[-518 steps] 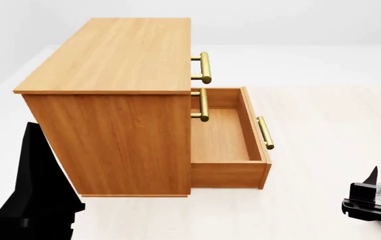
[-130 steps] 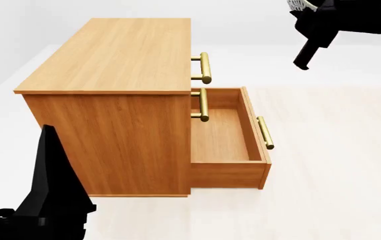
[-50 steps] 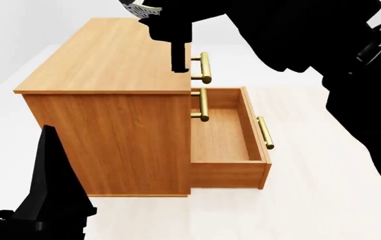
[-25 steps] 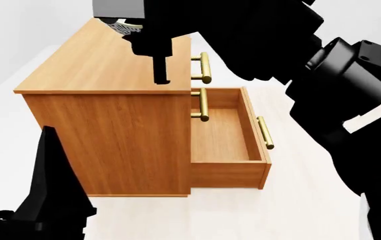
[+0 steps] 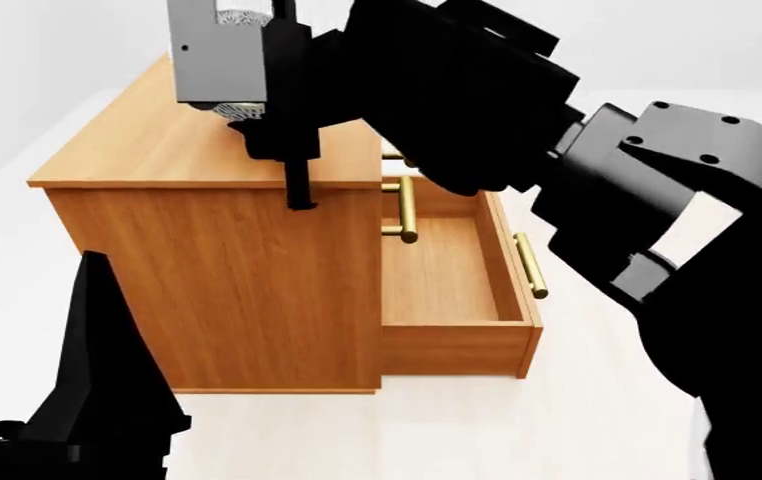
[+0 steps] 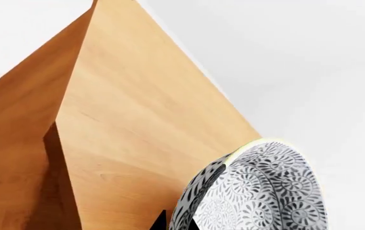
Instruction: Put the bowl on top of the cabinet.
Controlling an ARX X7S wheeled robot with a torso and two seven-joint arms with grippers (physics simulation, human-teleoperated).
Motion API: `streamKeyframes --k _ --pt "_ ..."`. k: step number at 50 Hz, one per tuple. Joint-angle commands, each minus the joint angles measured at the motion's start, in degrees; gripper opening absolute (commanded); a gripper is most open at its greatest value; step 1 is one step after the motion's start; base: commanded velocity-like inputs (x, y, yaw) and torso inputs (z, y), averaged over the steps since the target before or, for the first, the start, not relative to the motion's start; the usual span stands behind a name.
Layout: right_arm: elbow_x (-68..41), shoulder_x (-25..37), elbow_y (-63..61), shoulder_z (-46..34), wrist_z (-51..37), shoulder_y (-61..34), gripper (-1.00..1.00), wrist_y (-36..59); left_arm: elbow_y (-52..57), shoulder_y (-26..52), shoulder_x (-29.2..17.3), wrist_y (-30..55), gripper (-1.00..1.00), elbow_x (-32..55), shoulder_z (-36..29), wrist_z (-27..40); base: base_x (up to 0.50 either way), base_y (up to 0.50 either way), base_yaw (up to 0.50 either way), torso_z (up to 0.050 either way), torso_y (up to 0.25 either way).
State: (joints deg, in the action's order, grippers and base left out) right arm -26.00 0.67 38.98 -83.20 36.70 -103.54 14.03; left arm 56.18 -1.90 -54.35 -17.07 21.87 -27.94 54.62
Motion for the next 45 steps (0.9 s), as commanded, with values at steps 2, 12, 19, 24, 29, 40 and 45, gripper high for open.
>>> streamKeyframes --k 2,12,19,24,29,40,45 --pt "-2.0 -0.7 3.1 -5.5 -2.9 1.0 -1.0 -2.9 -0.4 0.2 -0.1 -0.4 1.0 0.1 -0.2 -0.1 0.0 0.0 0.0 0.0 0.0" --pt "-2.0 -0.7 3.0 -5.4 -2.5 0.9 -1.0 -2.8 -0.8 0.3 0.0 -0.6 1.0 0.1 -0.4 -0.2 0.0 0.0 0.0 0.0 0.0" --pt "-3.3 -0.6 5.6 -4.1 -0.1 -3.2 -1.0 -3.7 -0.9 0.4 0.0 -0.7 1.0 0.2 -0.4 -0.1 0.0 0.0 0.0 0.0 0.0" --pt "-4.1 0.3 5.5 -3.7 1.1 -5.0 -1.0 -2.9 -1.0 0.5 0.0 -0.6 1.0 0.3 -0.5 -0.1 0.0 0.0 0.0 0.0 0.0" --pt "-4.4 0.9 4.2 -3.7 1.5 -5.3 -1.0 -2.0 -0.6 0.7 0.0 -0.3 1.0 0.4 -0.6 0.1 0.0 0.0 0.0 0.0 0.0" --pt "-7.9 3.7 -4.6 -3.7 5.5 -7.5 -1.0 3.1 -1.1 1.2 0.4 -0.2 1.0 0.5 -1.0 -0.1 0.0 0.0 0.0 0.0 0.0" --pt "-8.8 4.4 -6.4 -3.7 7.1 -8.7 -1.0 4.3 -1.2 1.4 0.5 -0.1 1.0 0.5 -1.0 -0.1 0.0 0.0 0.0 0.0 0.0"
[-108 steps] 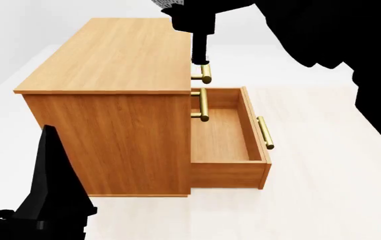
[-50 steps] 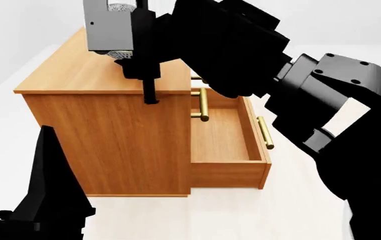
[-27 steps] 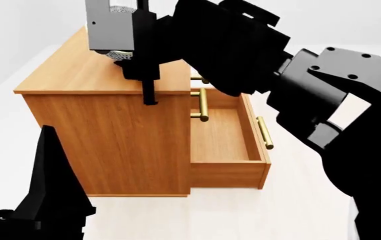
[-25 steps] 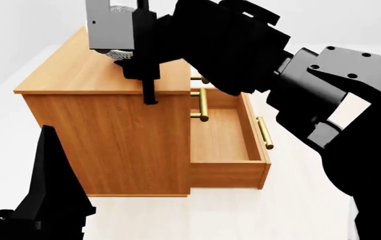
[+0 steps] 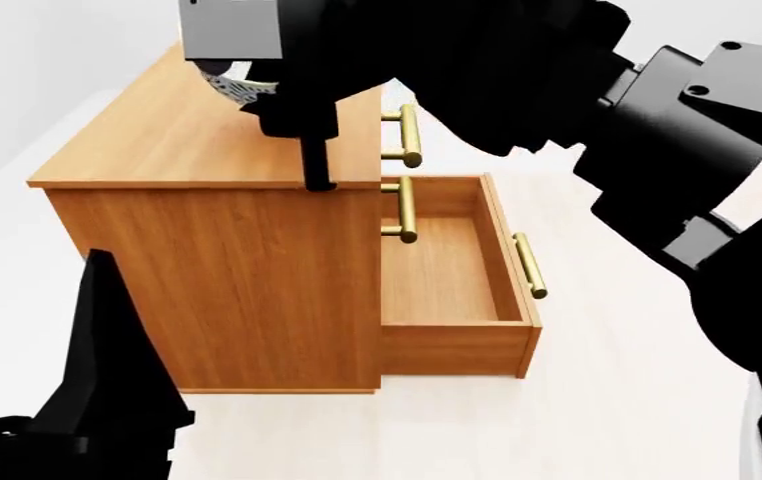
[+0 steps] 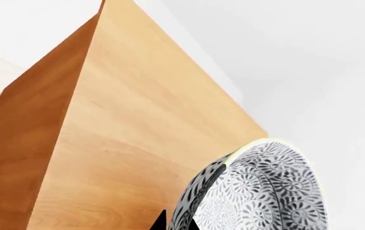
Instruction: Put the bowl on top of the cabinet.
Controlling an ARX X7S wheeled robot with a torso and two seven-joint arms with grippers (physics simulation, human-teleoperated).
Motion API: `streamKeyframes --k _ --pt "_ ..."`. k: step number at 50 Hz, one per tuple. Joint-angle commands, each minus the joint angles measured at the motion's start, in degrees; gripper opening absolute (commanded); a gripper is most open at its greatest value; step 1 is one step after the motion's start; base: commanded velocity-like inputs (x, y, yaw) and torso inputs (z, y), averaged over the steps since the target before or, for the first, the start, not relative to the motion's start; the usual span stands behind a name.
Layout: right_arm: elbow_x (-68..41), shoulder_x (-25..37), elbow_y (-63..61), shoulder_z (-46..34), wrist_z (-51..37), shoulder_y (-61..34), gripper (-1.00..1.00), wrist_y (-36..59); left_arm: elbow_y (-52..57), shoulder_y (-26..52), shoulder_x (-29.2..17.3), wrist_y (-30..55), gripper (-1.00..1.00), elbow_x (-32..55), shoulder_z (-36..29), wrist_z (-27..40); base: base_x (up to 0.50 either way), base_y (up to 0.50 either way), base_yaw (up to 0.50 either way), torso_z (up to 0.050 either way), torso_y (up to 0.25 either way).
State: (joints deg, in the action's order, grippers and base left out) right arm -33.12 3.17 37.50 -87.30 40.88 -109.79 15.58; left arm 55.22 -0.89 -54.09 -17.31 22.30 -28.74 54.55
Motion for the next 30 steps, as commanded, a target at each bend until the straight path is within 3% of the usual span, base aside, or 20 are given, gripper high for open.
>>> streamKeyframes --k 1,30 --pt "-1.8 2.0 -5.2 0.5 3.1 -2.6 -1.0 3.0 -0.2 0.4 0.3 0.1 1.0 0.1 -0.3 -0.1 0.0 0.0 0.0 0.0 0.0" --pt "1.2 1.5 -1.5 -2.0 4.5 -2.4 -1.0 2.9 -0.3 0.3 -0.4 -0.7 1.0 0.4 0.0 0.1 0.0 0.0 0.0 0.0 0.0"
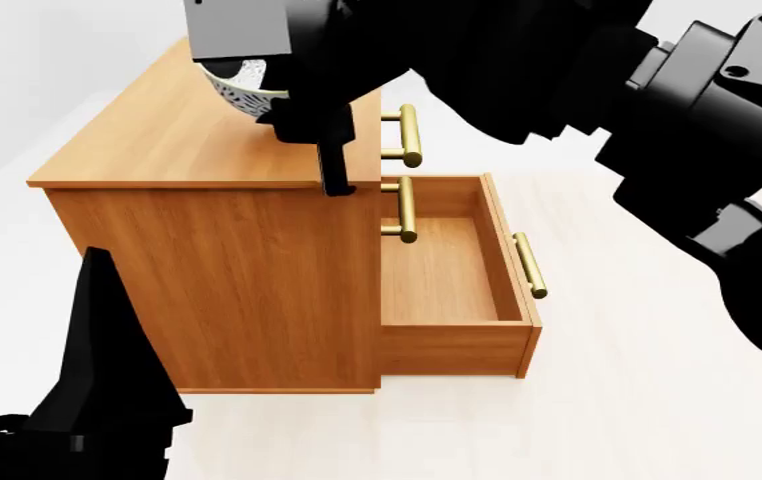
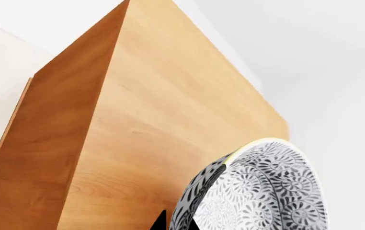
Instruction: Put the bowl on top of the cabinet.
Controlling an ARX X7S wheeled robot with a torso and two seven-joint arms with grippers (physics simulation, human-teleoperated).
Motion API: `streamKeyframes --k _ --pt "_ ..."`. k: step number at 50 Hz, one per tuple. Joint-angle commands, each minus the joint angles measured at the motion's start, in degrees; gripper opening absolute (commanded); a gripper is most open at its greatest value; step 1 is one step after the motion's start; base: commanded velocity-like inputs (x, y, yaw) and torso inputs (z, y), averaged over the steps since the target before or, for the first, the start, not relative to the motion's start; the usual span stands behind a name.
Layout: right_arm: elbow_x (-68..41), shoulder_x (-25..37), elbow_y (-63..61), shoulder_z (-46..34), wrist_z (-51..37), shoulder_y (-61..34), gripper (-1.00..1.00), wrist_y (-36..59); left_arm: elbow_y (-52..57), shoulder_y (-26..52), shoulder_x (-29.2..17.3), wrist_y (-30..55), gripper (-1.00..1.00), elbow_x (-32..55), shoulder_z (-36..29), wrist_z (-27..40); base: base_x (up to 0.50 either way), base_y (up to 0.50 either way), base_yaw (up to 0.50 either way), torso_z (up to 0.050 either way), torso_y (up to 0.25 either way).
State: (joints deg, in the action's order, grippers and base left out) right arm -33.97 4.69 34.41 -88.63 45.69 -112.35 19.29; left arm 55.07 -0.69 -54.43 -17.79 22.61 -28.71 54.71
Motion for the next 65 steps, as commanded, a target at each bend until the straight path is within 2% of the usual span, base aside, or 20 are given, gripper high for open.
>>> streamKeyframes --k 1,13,14,43,65 --pt "2.2 0.0 1.5 -0.7 -0.5 0.2 -1.0 -0.9 -0.2 0.1 0.0 -0.2 1.0 -0.1 -0.1 0.0 0.0 0.0 0.0 0.0 0.0" --pt "3.4 -0.4 2.4 -0.5 -1.6 0.4 -1.0 -2.3 0.1 0.0 -0.1 -0.1 1.0 -0.2 -0.2 0.2 0.0 0.0 0.0 0.0 0.0" --pt "3.6 -0.3 2.3 -0.5 -1.9 0.4 1.0 -2.6 0.0 -0.1 -0.1 -0.2 1.0 -0.3 -0.2 0.2 0.0 0.0 0.0 0.0 0.0" --pt "3.4 1.8 -1.0 1.3 -2.9 -3.5 1.0 -0.4 0.6 0.0 -0.5 0.1 1.0 -0.2 -0.4 0.6 0.0 0.0 0.0 0.0 0.0" --pt "-4.9 9.4 -13.1 8.2 -4.5 -10.8 1.0 11.0 1.0 0.5 -0.5 0.6 1.0 -0.3 -1.0 0.8 0.0 0.0 0.0 0.0 0.0"
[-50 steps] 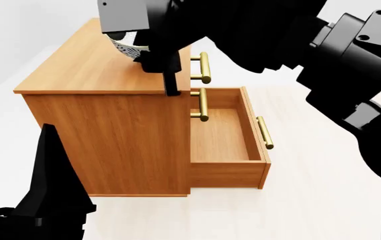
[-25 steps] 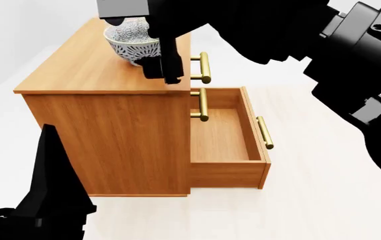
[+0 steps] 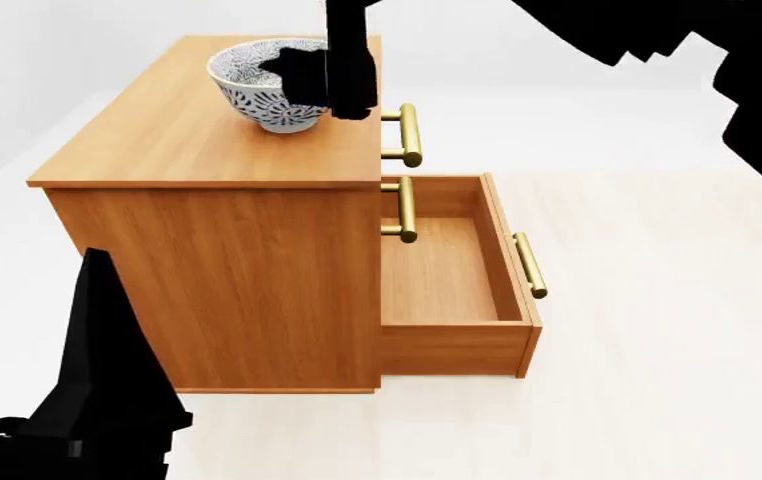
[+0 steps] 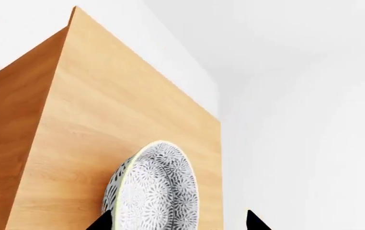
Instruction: Put the bowl on top of the cabinet.
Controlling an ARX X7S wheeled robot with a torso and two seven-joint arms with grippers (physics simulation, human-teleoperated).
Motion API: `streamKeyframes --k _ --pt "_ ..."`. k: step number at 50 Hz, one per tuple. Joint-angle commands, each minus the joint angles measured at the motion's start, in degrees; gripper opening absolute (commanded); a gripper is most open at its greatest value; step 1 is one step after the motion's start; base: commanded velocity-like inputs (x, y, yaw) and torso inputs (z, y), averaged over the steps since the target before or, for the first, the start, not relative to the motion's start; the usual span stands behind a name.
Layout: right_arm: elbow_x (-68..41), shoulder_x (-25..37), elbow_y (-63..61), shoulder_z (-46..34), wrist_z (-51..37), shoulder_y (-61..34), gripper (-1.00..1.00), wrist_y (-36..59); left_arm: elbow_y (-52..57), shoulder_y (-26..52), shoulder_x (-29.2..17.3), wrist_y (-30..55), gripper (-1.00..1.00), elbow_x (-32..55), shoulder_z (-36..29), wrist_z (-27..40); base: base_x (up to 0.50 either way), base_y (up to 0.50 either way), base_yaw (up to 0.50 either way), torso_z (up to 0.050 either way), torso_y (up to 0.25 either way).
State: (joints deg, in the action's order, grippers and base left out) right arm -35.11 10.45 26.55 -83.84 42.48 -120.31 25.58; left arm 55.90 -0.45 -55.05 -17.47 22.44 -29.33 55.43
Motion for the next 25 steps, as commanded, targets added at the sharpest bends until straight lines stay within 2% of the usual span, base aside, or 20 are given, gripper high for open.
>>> streamKeyframes --k 1,16,25 --pt "-3.8 3.7 -5.3 3.4 -1.3 -2.9 1.0 4.7 0.2 0.3 0.0 0.3 1.0 -0.1 -0.4 0.0 0.0 0.0 0.0 0.0 0.0" --pt "-9.5 9.8 -9.1 12.9 -7.5 -3.3 1.0 4.7 0.6 0.8 0.0 1.1 1.0 0.0 -0.9 0.3 0.0 0.0 0.0 0.0 0.0" --pt "-7.8 14.6 -14.5 17.1 -18.9 -1.1 1.0 2.2 0.5 1.4 0.2 1.6 1.0 0.1 -1.1 0.3 0.0 0.0 0.0 0.0 0.0"
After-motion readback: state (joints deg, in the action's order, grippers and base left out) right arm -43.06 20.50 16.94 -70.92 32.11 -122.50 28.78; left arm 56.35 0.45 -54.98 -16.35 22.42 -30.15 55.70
